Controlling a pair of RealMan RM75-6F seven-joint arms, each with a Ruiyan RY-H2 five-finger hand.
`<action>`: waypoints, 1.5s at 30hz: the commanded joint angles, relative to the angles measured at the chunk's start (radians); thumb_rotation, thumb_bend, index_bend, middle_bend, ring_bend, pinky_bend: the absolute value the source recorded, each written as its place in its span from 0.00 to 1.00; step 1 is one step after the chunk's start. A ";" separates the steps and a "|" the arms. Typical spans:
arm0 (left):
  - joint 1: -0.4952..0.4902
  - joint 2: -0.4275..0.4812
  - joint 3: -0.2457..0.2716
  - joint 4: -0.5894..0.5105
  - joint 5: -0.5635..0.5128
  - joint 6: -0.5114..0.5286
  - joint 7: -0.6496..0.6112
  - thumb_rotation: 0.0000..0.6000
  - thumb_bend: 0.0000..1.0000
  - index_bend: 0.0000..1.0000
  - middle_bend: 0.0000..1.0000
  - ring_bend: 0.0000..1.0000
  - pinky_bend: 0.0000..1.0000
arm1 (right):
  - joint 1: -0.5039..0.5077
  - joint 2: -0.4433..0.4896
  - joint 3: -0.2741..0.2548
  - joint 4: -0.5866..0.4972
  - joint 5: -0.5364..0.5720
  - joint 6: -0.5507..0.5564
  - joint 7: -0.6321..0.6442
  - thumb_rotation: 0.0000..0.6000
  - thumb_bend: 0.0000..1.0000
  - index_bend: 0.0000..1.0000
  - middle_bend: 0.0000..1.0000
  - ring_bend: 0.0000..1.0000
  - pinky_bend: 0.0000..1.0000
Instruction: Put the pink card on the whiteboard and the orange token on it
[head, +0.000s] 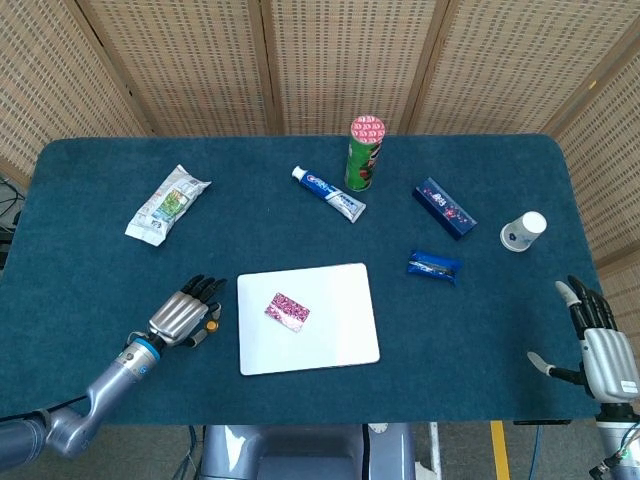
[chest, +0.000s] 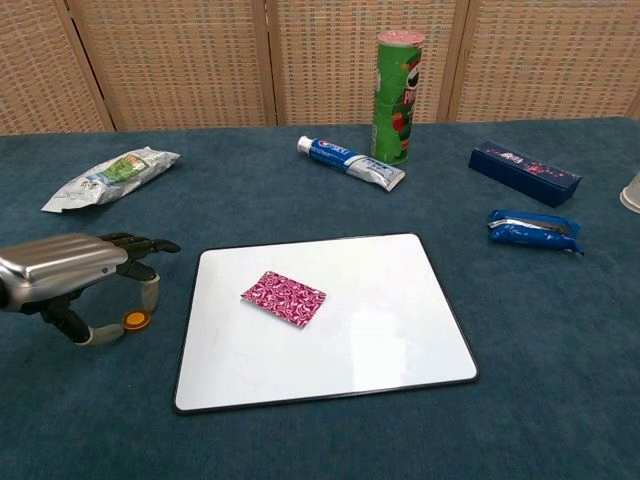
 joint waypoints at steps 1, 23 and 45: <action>0.003 0.003 -0.003 -0.001 0.005 0.008 -0.003 1.00 0.41 0.65 0.00 0.00 0.00 | 0.000 0.000 0.000 0.000 0.000 0.000 0.001 1.00 0.05 0.00 0.00 0.00 0.00; -0.121 -0.047 -0.154 -0.065 -0.048 -0.050 0.072 1.00 0.40 0.65 0.00 0.00 0.00 | 0.000 0.003 -0.001 -0.004 0.005 -0.008 0.014 1.00 0.05 0.00 0.00 0.00 0.00; -0.210 -0.253 -0.192 0.063 -0.166 -0.120 0.207 1.00 0.36 0.12 0.00 0.00 0.00 | -0.002 0.005 0.001 0.002 0.012 -0.012 0.042 1.00 0.05 0.00 0.00 0.00 0.00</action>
